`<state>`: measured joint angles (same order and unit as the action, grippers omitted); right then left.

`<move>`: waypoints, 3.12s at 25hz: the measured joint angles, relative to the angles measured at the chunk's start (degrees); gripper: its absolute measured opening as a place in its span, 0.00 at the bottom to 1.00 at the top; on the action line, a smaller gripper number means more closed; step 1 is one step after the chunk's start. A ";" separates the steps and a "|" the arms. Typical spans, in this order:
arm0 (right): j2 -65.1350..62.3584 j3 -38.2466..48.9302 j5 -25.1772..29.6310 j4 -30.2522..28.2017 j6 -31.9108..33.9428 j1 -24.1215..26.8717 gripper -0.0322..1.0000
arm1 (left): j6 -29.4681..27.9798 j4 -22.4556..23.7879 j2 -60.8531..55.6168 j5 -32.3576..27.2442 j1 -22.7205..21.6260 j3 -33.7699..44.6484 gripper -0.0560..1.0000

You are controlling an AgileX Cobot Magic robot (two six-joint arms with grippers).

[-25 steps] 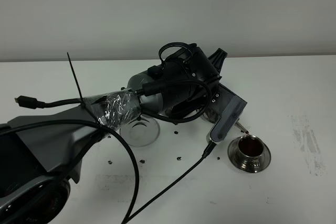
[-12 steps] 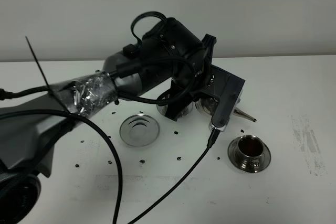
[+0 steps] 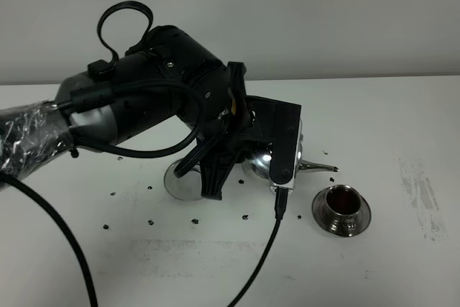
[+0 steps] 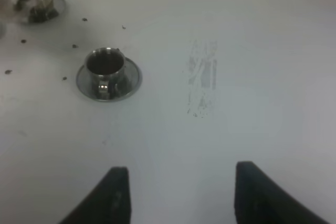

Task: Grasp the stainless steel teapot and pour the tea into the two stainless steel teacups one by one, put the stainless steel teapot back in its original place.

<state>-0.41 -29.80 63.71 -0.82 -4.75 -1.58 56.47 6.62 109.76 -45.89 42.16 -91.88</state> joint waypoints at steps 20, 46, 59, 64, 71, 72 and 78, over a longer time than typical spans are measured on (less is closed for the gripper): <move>0.00 0.00 0.00 0.00 0.00 0.00 0.45 | -23.79 -12.21 -0.59 10.79 -0.57 17.99 0.26; 0.00 0.00 0.00 0.00 0.00 0.00 0.45 | -24.83 -8.12 -5.09 11.96 -6.87 17.16 0.26; 0.00 0.00 0.00 0.00 0.00 0.00 0.45 | -18.40 -0.75 -1.33 6.99 -19.95 2.50 0.26; 0.00 0.00 0.00 0.00 0.00 0.00 0.45 | -12.83 -0.85 3.85 6.21 -21.76 -2.00 0.26; 0.00 0.00 0.00 0.00 0.00 0.00 0.45 | -1.23 -1.66 8.88 8.46 -23.06 -5.45 0.26; 0.00 0.00 0.00 0.00 0.00 0.00 0.45 | 0.02 -1.79 9.40 9.21 -23.06 -5.71 0.26; 0.00 0.00 0.00 0.00 0.00 0.00 0.45 | 2.04 -0.41 11.15 12.00 -22.99 -5.71 0.26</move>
<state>-0.41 -29.80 63.71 -0.82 -4.75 -1.58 58.51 6.21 120.90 -33.89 19.17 -97.59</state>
